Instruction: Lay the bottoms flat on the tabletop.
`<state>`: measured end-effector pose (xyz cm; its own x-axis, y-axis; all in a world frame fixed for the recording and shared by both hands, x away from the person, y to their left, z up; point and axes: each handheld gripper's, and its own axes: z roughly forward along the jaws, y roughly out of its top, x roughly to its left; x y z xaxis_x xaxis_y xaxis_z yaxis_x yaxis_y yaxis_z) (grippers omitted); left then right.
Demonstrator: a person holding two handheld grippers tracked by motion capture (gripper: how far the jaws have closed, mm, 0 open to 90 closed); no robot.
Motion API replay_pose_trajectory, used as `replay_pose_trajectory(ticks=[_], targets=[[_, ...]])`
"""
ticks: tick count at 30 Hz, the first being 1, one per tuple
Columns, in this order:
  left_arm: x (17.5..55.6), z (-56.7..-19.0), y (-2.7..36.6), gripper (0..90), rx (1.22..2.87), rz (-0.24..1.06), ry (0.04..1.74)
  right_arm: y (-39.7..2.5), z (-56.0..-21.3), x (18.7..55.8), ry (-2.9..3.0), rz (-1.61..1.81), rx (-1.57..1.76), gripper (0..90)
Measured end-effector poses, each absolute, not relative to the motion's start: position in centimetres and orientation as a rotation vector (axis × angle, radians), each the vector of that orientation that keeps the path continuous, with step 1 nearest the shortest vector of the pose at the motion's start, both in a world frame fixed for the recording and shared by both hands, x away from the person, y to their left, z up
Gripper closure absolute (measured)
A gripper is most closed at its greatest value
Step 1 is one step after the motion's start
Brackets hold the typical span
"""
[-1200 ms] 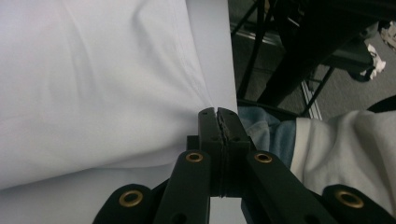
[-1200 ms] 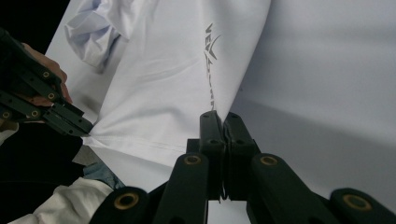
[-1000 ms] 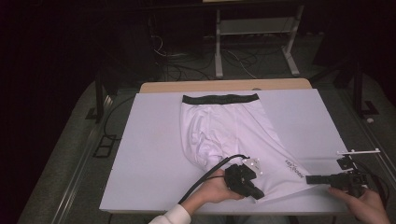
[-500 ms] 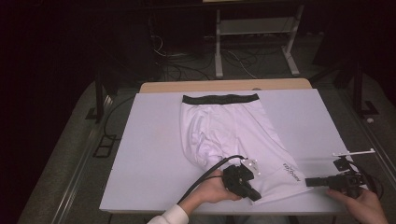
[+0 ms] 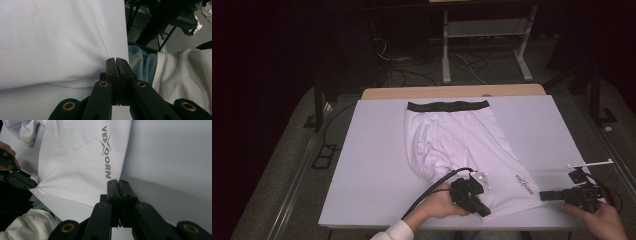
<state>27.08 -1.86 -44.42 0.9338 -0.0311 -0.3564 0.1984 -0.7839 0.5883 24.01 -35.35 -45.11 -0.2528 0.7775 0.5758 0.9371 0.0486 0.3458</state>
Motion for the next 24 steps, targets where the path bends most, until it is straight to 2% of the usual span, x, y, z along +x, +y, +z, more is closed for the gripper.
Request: replay_pose_trajectory(ticks=[3,8,13,21,24], targets=[[27.2,-44.3,-1.5,80.1,2.415,-0.443,0.122,-35.5,-44.9,23.9,-2.092,-1.010,-1.768,81.3],[27.3,-43.9,-0.7,60.9,2.374,-0.413,0.135,-35.4,-44.2,23.8,-2.144,-1.075,-1.764,71.5],[27.5,-43.2,0.4,42.8,2.327,-0.365,0.164,-34.6,-43.1,23.9,-2.216,-1.165,-1.719,53.9],[28.1,-42.0,2.2,14.4,2.260,-0.303,0.243,-32.7,-41.5,24.4,-2.317,-1.233,-1.645,16.1],[28.5,-41.6,3.0,4.6,2.227,-0.276,0.299,-32.1,-40.9,24.7,-2.352,-1.256,-1.619,5.7]])
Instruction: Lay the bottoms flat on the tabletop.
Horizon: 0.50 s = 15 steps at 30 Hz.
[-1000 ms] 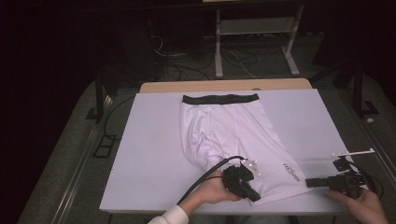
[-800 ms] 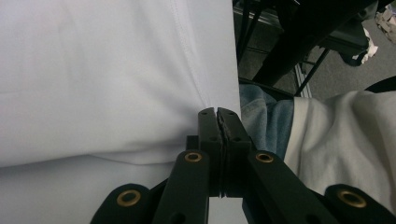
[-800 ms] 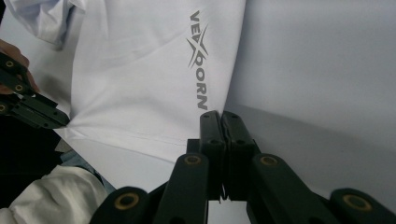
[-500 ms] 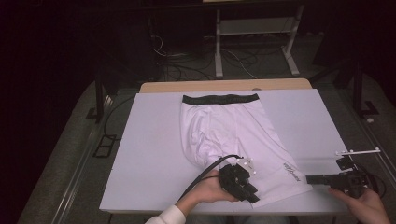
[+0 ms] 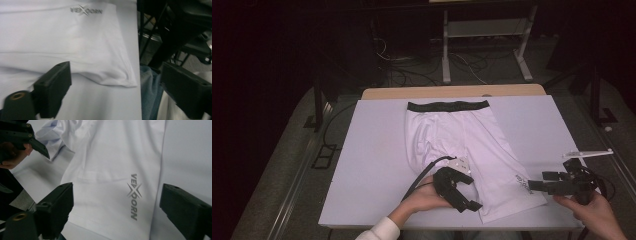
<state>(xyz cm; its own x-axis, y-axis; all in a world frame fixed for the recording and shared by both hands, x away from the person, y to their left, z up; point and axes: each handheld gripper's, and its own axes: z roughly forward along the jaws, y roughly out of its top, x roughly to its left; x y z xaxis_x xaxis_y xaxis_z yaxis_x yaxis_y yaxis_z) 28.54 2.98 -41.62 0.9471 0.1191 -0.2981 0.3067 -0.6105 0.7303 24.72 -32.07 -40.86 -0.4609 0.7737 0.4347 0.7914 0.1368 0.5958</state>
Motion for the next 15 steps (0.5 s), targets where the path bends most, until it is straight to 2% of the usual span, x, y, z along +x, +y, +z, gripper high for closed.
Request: replay_pose_trajectory(ticks=[1,15], targets=[[28.7,-41.6,3.2,0.0,2.222,-0.272,0.314,-31.8,-40.6,24.9,-2.366,-1.256,-1.610,0.0],[29.6,-39.7,6.7,0.0,2.151,-0.134,0.396,-29.3,-39.2,26.5,-2.404,-1.315,-1.535,0.0]])
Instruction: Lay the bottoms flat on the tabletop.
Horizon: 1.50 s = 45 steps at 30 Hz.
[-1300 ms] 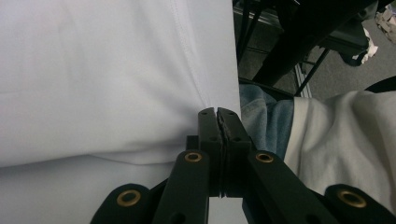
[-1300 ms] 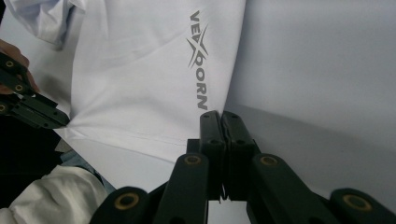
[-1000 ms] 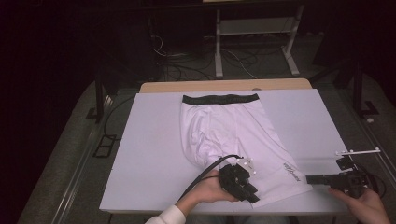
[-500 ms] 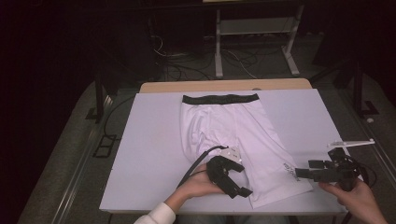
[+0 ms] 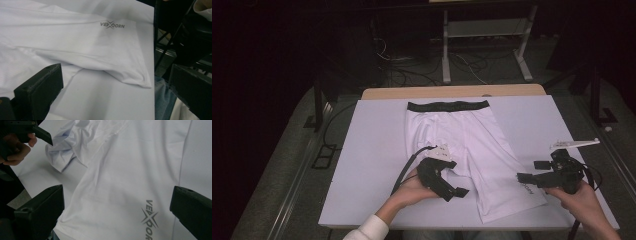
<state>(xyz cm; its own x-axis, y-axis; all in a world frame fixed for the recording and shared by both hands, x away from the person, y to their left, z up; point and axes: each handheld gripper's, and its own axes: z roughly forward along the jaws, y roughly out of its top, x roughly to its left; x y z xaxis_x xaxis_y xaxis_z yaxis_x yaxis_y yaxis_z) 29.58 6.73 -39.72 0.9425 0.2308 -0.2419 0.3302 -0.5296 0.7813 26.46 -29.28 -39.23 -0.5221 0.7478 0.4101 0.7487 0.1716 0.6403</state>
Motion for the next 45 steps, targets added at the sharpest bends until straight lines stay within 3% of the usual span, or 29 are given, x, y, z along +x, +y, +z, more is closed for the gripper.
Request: replay_pose_trajectory(ticks=[26,41,45], targets=[[31.1,-38.4,13.8,0.0,2.066,0.034,0.575,-22.1,-38.4,29.2,-2.479,-1.380,-1.299,0.0],[31.7,-39.9,17.0,0.0,2.006,0.080,0.684,-16.2,-40.3,30.1,-2.526,-1.285,-1.147,0.1],[31.6,-40.2,17.3,0.0,2.003,0.082,0.694,-14.9,-41.1,30.2,-2.523,-1.275,-1.106,3.9]])
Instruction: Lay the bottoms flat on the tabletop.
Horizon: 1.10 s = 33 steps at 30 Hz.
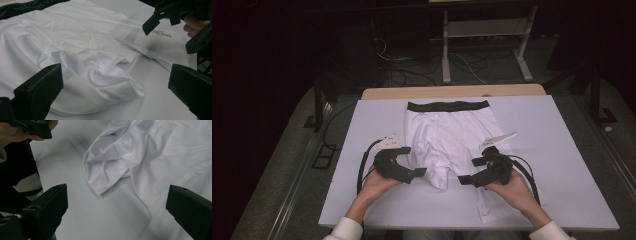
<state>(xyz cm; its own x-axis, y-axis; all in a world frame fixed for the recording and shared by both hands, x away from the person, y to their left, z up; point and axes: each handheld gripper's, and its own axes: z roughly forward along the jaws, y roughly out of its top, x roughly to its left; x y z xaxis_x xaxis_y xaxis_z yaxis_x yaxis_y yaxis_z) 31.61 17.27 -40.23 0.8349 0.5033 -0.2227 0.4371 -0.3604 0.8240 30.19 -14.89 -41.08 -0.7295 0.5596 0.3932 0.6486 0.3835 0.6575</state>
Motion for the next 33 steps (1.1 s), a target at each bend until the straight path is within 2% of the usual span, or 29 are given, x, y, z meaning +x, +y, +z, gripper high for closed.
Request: replay_pose_trajectory(ticks=[6,16,22,30,32,33], targets=[[31.5,-40.6,17.6,0.0,1.993,0.089,0.707,-13.2,-42.0,30.1,-2.544,-1.233,-1.052,7.1],[31.5,-41.0,18.1,0.0,1.979,0.092,0.728,-10.5,-43.4,29.8,-2.563,-1.182,-0.957,19.2],[31.5,-41.1,18.3,0.0,1.974,0.095,0.732,-9.0,-44.2,29.7,-2.591,-1.172,-0.927,35.2],[31.6,-41.4,18.4,0.0,1.970,0.091,0.743,-6.9,-45.0,29.4,-2.738,-1.162,-0.919,46.7],[31.6,-41.4,18.4,0.0,1.970,0.091,0.742,-6.3,-45.1,29.4,-2.793,-1.156,-0.920,54.2],[31.6,-41.3,18.5,0.0,1.968,0.091,0.744,-6.1,-44.9,29.4,-2.803,-1.148,-0.930,61.8]])
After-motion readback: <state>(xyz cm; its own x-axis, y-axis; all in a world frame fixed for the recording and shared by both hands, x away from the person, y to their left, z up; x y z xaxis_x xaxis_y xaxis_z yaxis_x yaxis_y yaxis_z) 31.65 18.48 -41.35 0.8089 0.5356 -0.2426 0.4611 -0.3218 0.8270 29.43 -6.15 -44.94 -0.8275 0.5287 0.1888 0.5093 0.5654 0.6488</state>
